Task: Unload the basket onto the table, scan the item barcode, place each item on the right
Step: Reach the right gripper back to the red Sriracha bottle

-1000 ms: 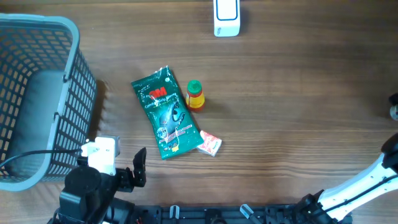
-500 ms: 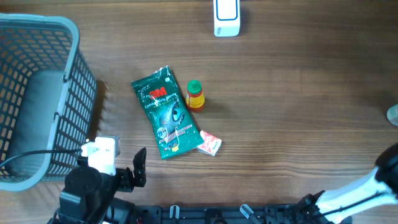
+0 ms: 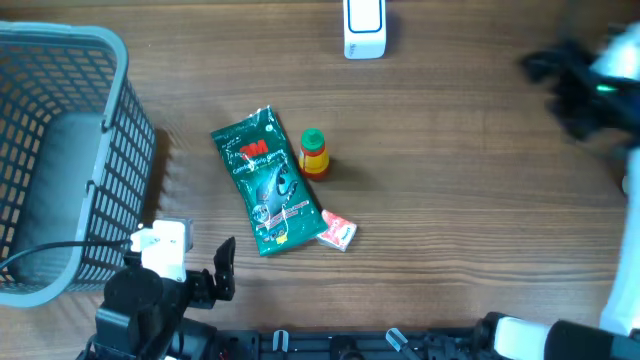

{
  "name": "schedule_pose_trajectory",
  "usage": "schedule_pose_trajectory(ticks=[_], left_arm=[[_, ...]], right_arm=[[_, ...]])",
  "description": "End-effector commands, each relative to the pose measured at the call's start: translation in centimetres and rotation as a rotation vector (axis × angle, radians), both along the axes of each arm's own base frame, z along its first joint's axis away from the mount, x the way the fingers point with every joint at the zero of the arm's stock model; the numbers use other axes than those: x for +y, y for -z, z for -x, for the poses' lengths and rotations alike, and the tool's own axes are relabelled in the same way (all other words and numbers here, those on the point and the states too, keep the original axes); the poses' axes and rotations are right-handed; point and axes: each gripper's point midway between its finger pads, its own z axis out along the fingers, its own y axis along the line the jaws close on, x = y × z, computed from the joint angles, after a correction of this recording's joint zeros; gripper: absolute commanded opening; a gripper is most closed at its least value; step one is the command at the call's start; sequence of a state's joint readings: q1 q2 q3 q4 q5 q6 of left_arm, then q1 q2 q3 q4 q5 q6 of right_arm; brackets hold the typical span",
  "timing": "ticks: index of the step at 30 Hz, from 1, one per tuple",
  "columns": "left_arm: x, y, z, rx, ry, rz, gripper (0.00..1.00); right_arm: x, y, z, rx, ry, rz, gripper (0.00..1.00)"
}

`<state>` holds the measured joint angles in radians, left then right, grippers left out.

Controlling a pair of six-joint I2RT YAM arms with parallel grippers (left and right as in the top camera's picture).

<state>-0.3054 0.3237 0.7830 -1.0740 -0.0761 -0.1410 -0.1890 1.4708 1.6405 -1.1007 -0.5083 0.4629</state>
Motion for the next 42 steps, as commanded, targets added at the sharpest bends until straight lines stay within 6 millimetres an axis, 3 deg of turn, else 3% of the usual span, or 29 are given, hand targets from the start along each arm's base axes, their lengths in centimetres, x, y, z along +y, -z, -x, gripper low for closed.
schedule_pose_trajectory(ticks=[1,4,6,8,11,14,20,25,28,35,42], left_arm=[[-0.1,-0.4,0.0,-0.008,-0.001,0.013,1.0],[-0.1,-0.4,0.0,-0.008,-0.001,0.012,1.0],[-0.1,-0.4,0.0,-0.008,-0.001,0.012,1.0],[-0.1,-0.4,0.0,-0.008,-0.001,0.012,1.0],[-0.1,-0.4,0.0,-0.008,-0.001,0.012,1.0],[-0.1,-0.4,0.0,-0.008,-0.001,0.012,1.0],[-0.1,-0.4,0.0,-0.008,-0.001,0.012,1.0],[-0.1,-0.4,0.0,-0.008,-0.001,0.012,1.0],[-0.1,-0.4,0.0,-0.008,-0.001,0.012,1.0],[-0.1,-0.4,0.0,-0.008,-0.001,0.012,1.0],[-0.1,-0.4,0.0,-0.008,-0.001,0.012,1.0]], right_arm=[[9.0,1.1,0.6,-0.029,-0.234,0.203,1.0],[13.1,2.2,0.5,-0.062,-0.232,0.412,1.0],[17.4,2.9,1.1,-0.073,-0.315,0.369,1.0],[19.6,4.4,1.4,0.001,-0.268,0.29,1.0],[20.9,7.8,1.9,0.298,0.042,0.027,1.0],[22.0,10.5,1.0,0.474,0.208,-0.123,1.0],[23.2,15.1,-0.4,0.756,0.072,-0.351,1.0],[23.7,16.6,-1.0,0.789,-0.139,-0.472,1.0],[24.8,17.0,0.4,0.88,-0.159,-0.513,1.0],[26.6,21.3,3.7,1.141,-0.078,-0.495,1.0],[27.6,23.8,3.3,1.182,-0.055,-0.512,1.0]])
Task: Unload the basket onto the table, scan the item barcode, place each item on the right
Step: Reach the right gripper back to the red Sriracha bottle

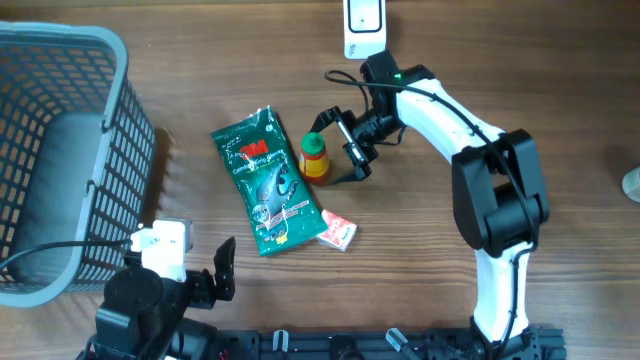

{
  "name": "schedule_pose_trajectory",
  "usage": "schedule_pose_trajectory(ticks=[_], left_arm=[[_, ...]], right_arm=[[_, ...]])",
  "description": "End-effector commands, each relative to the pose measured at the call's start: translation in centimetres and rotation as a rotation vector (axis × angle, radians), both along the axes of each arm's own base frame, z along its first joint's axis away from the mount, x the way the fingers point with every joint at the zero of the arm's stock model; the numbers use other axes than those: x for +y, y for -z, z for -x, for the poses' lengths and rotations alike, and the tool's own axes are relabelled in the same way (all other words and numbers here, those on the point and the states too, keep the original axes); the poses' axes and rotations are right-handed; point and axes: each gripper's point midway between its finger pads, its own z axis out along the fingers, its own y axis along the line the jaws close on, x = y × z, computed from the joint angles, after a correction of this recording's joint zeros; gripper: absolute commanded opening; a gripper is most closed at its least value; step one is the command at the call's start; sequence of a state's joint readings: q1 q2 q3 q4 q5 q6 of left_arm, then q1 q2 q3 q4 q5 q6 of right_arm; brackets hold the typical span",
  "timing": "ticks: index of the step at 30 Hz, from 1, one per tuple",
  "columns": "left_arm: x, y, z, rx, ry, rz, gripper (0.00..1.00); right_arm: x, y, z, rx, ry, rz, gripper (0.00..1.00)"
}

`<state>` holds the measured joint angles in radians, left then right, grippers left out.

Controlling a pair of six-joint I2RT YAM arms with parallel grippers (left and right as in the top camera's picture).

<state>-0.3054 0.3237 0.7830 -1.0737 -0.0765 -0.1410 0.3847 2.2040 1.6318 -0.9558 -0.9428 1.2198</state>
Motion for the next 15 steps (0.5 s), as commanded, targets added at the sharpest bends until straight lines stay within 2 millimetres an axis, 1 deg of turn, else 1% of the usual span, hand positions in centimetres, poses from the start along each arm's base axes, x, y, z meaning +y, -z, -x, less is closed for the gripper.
schedule_pose_trajectory(ticks=[1,2,6,8,10,12,15], left_arm=[[-0.1,-0.4,0.0,-0.008,-0.001,0.013,1.0],[-0.1,-0.4,0.0,-0.008,-0.001,0.013,1.0],[-0.1,-0.4,0.0,-0.008,-0.001,0.013,1.0],[-0.1,-0.4,0.0,-0.008,-0.001,0.013,1.0],[-0.1,-0.4,0.0,-0.008,-0.001,0.013,1.0],[-0.1,-0.4,0.0,-0.007,-0.001,0.012,1.0],[-0.1,-0.4,0.0,-0.008,-0.001,0.013,1.0]], right_arm=[[0.4,1.1,0.3,0.061,0.017,-0.007,1.0],[0.6,1.3,0.3,0.06,0.014,-0.007,1.0],[2.3,1.7,1.1,0.064,-0.01,-0.008,1.0],[3.1,2.6,1.6,0.088,-0.013,0.005,1.0],[3.8,3.7,1.5,0.093,-0.015,-0.002,1.0],[3.9,4.6,1.5,0.106,-0.009,0.005,0.99],[3.8,5.4,1.5,0.107,-0.009,0.021,0.93]])
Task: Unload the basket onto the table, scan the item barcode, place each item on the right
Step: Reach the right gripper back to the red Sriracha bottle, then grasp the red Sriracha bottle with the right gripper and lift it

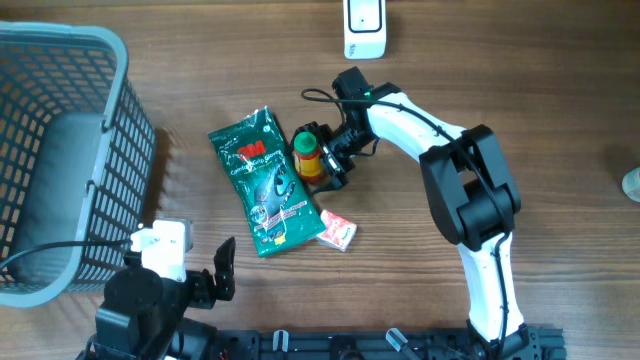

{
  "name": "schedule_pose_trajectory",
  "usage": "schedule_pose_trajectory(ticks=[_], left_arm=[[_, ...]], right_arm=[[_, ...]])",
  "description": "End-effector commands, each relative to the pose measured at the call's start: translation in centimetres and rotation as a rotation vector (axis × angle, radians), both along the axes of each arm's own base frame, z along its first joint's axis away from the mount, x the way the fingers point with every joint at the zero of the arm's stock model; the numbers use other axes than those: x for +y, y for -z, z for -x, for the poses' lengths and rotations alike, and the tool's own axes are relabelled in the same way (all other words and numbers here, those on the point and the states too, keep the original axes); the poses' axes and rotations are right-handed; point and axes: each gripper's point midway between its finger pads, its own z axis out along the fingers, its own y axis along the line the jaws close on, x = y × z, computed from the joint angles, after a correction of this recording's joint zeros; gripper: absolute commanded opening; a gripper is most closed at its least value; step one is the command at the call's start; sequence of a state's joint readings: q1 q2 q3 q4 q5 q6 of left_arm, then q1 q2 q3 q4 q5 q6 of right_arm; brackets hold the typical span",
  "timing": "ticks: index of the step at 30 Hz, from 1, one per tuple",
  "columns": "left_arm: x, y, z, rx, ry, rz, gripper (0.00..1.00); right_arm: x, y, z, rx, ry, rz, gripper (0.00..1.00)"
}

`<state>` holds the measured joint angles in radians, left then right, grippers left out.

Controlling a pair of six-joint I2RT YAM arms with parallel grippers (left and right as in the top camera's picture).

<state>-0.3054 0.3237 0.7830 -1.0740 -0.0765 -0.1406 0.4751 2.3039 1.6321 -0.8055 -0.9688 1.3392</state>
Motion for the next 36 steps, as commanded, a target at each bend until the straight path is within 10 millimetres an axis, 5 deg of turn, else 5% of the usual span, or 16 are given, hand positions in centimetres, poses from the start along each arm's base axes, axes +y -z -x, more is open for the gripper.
schedule_pose_trajectory(ticks=[1,9,14,18,25,29,36], left_arm=[[-0.1,-0.4,0.0,-0.008,-0.001,0.013,1.0],[-0.1,-0.4,0.0,-0.008,-0.001,0.013,1.0],[-0.1,-0.4,0.0,-0.008,-0.001,0.013,1.0],[-0.1,-0.4,0.0,-0.008,-0.001,0.013,1.0],[-0.1,-0.4,0.0,-0.008,-0.001,0.013,1.0],[-0.1,-0.4,0.0,-0.008,0.0,0.013,1.0],[-0.1,-0.4,0.0,-0.008,-0.001,0.013,1.0]], right_arm=[[-0.3,2.0,0.3,0.044,0.01,0.033,0.87],[0.8,0.1,0.6,-0.133,-0.141,-0.182,0.61],[2.1,-5.8,1.6,-0.256,-0.232,-0.631,0.56],[2.1,-8.9,1.7,-0.239,-0.217,-0.815,0.56],[2.1,-10.3,1.8,-0.393,-0.262,-0.874,0.56],[1.0,-13.3,4.0,-0.605,-0.309,-0.944,0.55],[0.4,-14.7,8.0,-0.727,-0.362,-0.978,0.54]])
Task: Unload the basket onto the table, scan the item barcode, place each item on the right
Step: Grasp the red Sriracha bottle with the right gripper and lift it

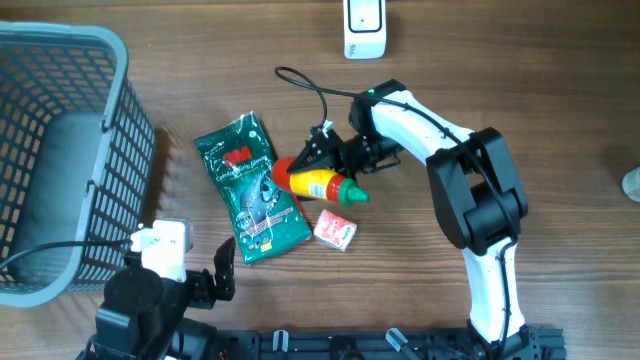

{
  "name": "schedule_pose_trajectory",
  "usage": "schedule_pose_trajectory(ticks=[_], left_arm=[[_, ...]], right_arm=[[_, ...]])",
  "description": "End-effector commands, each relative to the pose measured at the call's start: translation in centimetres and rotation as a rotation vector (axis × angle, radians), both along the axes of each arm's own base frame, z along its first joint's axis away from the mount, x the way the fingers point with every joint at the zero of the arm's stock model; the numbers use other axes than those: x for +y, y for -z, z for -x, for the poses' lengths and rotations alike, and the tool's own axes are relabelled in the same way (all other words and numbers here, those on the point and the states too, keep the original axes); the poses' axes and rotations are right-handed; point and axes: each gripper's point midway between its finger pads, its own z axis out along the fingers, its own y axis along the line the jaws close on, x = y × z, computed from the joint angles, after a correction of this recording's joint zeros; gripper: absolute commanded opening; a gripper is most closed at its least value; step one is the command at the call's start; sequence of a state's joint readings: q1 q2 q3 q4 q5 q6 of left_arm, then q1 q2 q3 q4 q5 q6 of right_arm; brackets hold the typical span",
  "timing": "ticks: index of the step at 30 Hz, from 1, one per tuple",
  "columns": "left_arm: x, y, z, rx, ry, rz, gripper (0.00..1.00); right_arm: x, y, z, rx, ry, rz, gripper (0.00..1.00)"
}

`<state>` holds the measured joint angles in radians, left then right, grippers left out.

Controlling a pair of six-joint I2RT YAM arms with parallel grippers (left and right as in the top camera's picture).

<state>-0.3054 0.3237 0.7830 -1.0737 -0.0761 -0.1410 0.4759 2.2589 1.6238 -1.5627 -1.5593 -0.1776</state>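
A small sauce bottle (pixel 318 183) with a yellow body, red base and green cap lies tilted on its side; its cap points right. My right gripper (pixel 318 160) reaches in from the right and is shut on the bottle's middle, one finger hidden behind it. The white barcode scanner (pixel 363 27) stands at the table's far edge, above the bottle. My left gripper (pixel 222 270) rests open at the near left edge, holding nothing.
A green 3M packet (pixel 247 190) lies touching the bottle's base on the left. A small red-and-white sachet (pixel 335 230) sits just below the bottle. A grey wire basket (pixel 60 150) fills the left side. The right arm's cable (pixel 300 80) loops above the gripper.
The bottle stood upright between my right fingers; now it is tipped sideways in their grip, cap to the right. The green packet has shifted left and turned a little. The left arm is unchanged.
My right arm was far out at the right edge, the bottle upright beside the green packet. Then the open gripper was just right of the bottle, then around it. Now it holds the bottle tipped on its side.
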Motion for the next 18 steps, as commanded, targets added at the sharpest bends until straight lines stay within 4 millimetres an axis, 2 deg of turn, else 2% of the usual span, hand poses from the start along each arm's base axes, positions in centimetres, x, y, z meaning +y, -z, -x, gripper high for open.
schedule_pose_trajectory(ticks=[1,10,15,18], left_arm=[[-0.1,-0.4,0.0,-0.008,-0.001,0.012,1.0],[-0.1,-0.4,0.0,-0.008,-0.001,0.012,1.0],[-0.1,-0.4,0.0,-0.008,-0.001,0.012,1.0],[-0.1,-0.4,0.0,-0.007,-0.001,0.012,1.0]], right_arm=[[1.0,-2.1,1.2,-0.26,0.003,-0.192,0.54],[3.4,-2.0,5.0,-0.182,-0.107,-0.166,0.53],[3.5,-1.9,5.3,-0.132,-0.116,-0.132,0.49],[3.5,-1.9,5.3,-0.005,-0.121,-0.052,0.48]])
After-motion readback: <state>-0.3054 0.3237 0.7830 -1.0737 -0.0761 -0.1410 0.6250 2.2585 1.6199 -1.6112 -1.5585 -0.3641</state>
